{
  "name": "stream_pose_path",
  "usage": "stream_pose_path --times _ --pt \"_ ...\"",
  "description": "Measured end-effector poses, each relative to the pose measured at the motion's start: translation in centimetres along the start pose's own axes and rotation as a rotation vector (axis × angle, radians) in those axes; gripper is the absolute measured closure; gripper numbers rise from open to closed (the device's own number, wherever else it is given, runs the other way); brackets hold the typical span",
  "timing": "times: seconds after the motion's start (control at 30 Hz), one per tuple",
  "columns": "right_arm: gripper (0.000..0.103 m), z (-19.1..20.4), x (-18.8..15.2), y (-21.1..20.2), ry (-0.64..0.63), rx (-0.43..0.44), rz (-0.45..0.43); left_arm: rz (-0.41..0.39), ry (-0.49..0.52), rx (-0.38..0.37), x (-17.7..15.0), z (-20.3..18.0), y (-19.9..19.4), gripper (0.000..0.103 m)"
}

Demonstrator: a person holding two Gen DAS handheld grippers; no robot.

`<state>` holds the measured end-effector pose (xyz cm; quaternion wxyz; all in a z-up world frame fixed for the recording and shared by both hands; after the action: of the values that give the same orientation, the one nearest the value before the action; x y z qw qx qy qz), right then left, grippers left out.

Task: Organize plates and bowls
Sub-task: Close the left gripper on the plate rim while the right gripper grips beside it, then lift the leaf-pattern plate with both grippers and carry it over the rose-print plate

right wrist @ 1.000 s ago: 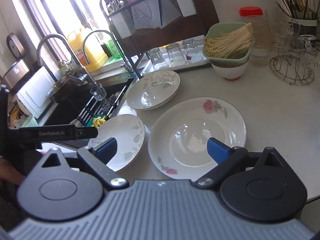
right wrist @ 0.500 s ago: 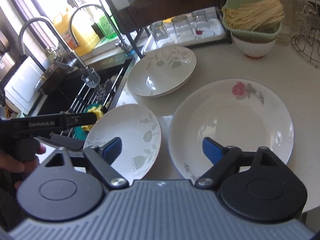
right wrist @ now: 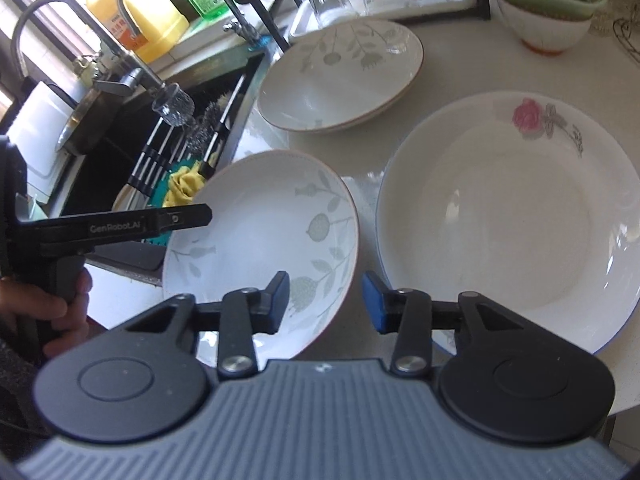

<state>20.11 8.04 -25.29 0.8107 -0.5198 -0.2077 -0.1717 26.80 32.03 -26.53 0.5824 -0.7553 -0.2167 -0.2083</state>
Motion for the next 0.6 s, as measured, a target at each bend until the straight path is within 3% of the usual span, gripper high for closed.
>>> stream_pose_path --times 0.23,0.33,0.6 --pt "0.081 -0.5 -0.5 2.0 0.064 -0.023 0.056 0.004 0.019 -0.033 -0.2 -0.3 0.1 0.071" --pt "0.081 -0.6 -0.6 2.4 0.077 -0.028 0.062 0.022 -0.036 -0.051 0.1 0.1 0.2 0.071" --pt "0.080 -0.8 -0.6 2.5 0.117 -0.029 0.072 0.057 -0.046 -0.109 0.2 0.1 0.2 0.069"
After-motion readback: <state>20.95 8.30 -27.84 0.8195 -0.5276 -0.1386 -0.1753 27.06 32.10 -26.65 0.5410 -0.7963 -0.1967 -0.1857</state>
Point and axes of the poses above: each gripper's, at about its wrist camera, not at the fingertips, and y roughly the way its jaws point, z to its left, x to its top, the point moved 6 cm from there along y, roughly the way its jaws point, and after that the axes turned 6 degrees about -z, right-handed, at the moved point
